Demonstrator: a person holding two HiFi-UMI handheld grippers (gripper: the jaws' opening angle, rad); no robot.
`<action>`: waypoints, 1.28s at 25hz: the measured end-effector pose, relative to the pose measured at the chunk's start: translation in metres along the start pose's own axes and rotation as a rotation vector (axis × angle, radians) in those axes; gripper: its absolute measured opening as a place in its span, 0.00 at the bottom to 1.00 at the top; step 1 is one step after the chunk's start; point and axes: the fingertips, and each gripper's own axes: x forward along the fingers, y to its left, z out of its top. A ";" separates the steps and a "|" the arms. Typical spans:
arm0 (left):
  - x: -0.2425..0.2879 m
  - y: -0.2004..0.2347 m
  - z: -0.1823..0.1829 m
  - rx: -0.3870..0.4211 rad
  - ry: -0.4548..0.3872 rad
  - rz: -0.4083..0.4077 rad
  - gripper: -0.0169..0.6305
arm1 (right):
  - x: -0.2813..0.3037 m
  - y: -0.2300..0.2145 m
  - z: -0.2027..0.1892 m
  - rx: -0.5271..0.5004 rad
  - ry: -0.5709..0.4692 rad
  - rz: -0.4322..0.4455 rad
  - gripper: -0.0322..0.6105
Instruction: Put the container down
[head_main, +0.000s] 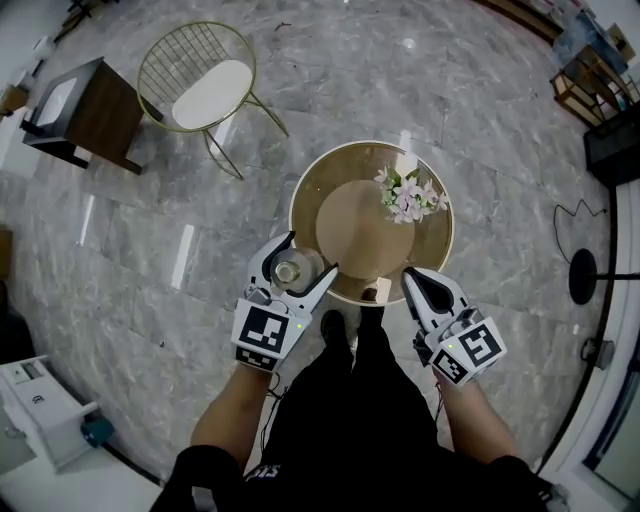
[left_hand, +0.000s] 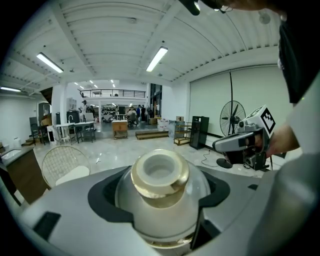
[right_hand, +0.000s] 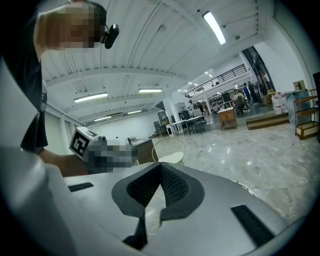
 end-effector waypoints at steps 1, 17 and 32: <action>0.010 0.001 -0.005 0.003 0.009 -0.004 0.57 | 0.006 -0.009 -0.007 0.000 0.016 0.002 0.07; 0.164 0.041 -0.167 -0.074 0.114 0.011 0.57 | 0.101 -0.107 -0.148 0.042 0.173 0.037 0.07; 0.276 0.042 -0.318 -0.093 0.220 -0.003 0.57 | 0.163 -0.164 -0.281 0.093 0.236 0.096 0.07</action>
